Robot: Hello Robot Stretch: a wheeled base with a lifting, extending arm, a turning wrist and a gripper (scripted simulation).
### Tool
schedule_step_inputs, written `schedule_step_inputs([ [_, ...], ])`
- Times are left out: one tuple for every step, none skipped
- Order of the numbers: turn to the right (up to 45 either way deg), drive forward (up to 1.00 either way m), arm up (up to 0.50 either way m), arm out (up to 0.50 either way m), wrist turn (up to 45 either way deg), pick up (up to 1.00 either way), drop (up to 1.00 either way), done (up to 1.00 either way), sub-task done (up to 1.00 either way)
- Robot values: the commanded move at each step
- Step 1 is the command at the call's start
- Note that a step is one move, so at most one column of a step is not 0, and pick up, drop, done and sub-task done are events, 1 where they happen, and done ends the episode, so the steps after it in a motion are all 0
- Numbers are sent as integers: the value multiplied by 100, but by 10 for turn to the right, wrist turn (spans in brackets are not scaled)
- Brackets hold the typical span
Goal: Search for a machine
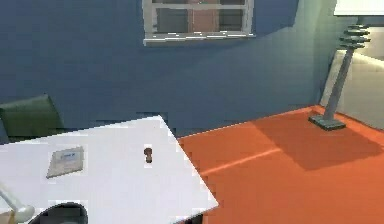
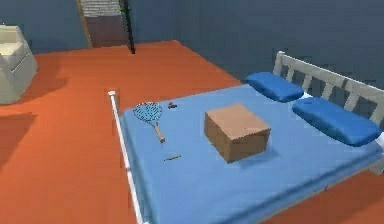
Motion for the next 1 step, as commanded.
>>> schedule_step_inputs([
  [180,0,0,0,0,0,0,0,0],
])
